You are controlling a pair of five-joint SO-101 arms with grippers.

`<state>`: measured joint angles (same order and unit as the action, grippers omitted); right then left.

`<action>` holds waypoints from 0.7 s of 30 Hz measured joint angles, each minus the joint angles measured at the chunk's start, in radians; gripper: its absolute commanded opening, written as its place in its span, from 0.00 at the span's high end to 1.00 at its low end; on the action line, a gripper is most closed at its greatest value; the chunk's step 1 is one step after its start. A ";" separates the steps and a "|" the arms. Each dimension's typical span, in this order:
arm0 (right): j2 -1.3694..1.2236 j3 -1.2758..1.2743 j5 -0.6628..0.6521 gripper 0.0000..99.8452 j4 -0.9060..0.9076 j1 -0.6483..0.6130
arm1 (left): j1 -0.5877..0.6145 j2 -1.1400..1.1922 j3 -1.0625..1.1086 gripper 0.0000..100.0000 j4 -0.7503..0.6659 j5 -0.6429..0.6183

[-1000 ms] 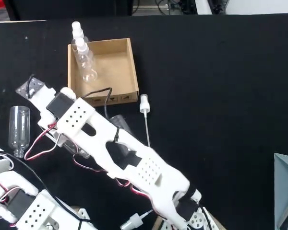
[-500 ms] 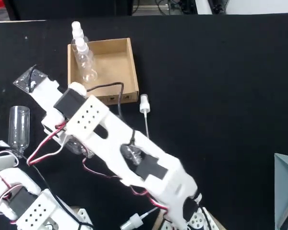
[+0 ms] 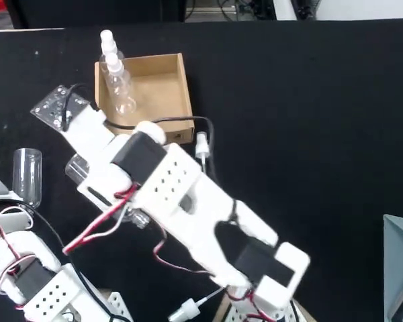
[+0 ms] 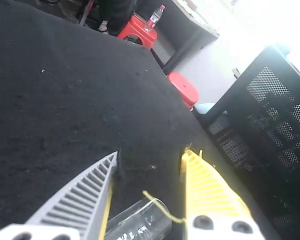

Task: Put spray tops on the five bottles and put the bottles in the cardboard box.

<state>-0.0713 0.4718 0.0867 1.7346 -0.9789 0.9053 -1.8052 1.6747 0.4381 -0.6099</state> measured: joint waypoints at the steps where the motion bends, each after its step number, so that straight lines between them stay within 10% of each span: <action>1: 0.014 -0.006 0.000 0.99 0.000 0.012 | 0.000 0.000 0.000 0.81 0.000 0.000; 21: 0.175 -0.189 0.005 0.99 0.000 0.466 | -0.006 0.000 0.000 0.81 0.026 0.000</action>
<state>0.1036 0.2831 0.0913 1.7346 -0.5125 0.8991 -1.8052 1.6747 0.4641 -0.6099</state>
